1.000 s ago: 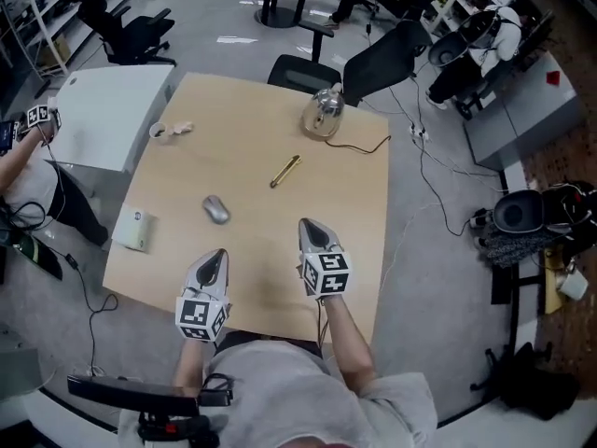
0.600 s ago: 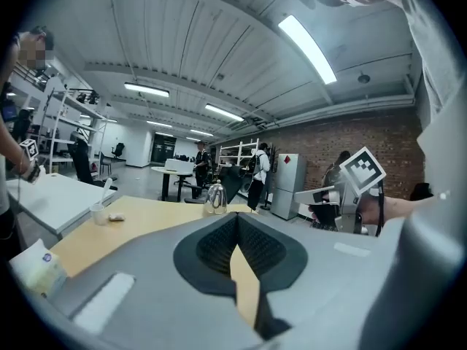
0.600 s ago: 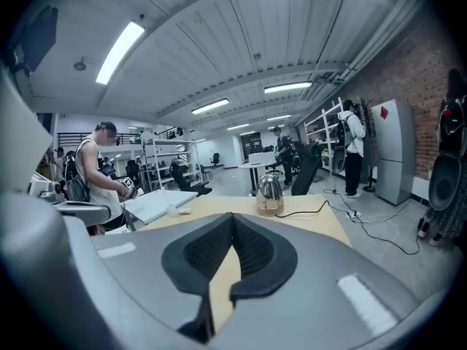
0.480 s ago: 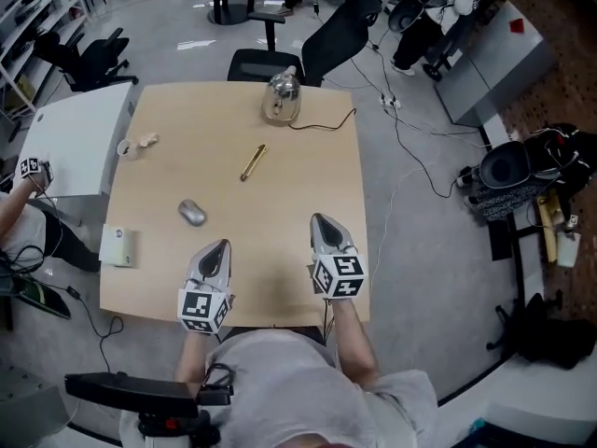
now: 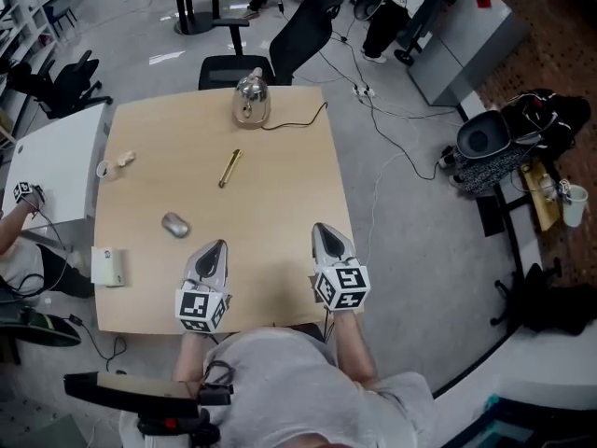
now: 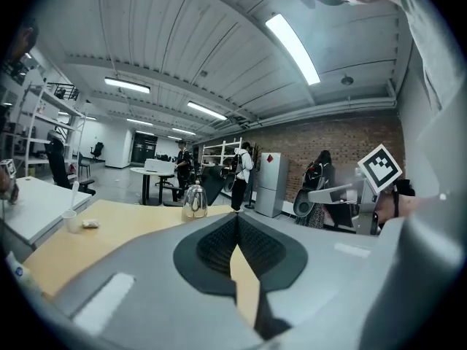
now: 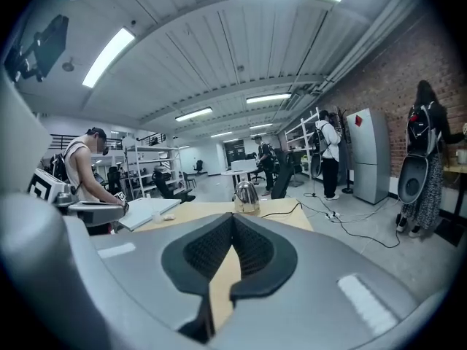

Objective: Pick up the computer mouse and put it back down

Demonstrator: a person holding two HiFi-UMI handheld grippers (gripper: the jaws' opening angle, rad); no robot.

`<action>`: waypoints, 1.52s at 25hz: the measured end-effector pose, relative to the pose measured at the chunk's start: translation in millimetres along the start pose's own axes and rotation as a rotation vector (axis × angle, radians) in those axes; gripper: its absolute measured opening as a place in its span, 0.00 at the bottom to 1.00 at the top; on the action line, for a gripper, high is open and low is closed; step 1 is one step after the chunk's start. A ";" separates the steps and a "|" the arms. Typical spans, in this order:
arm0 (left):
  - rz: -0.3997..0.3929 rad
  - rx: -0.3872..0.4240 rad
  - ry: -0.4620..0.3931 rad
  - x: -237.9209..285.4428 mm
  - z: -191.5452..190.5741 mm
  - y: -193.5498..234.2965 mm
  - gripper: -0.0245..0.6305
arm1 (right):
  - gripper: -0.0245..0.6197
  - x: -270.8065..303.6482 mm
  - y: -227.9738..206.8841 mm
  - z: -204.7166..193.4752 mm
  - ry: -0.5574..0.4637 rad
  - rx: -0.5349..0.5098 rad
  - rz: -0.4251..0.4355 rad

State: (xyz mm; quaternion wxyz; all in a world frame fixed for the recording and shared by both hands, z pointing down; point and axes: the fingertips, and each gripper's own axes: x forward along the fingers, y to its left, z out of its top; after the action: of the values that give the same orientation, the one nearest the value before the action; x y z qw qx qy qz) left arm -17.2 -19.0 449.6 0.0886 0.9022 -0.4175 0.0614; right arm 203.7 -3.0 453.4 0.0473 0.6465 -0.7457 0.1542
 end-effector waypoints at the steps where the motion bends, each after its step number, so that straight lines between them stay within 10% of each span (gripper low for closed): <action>1: -0.005 0.002 0.001 1.6 -0.4 -1.3 0.07 | 0.05 -4.6 -0.8 -0.8 -0.005 0.000 -0.005; 38: -0.001 0.000 0.017 6.1 -6.8 2.6 0.07 | 0.05 -13.3 5.2 -15.8 0.022 0.001 0.020</action>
State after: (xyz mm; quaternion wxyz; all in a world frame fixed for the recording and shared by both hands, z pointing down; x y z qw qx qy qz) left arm -15.4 -23.8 457.6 0.0920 0.9018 -0.4165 0.0689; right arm 198.8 14.9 463.9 0.0539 0.6371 -0.7516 0.1621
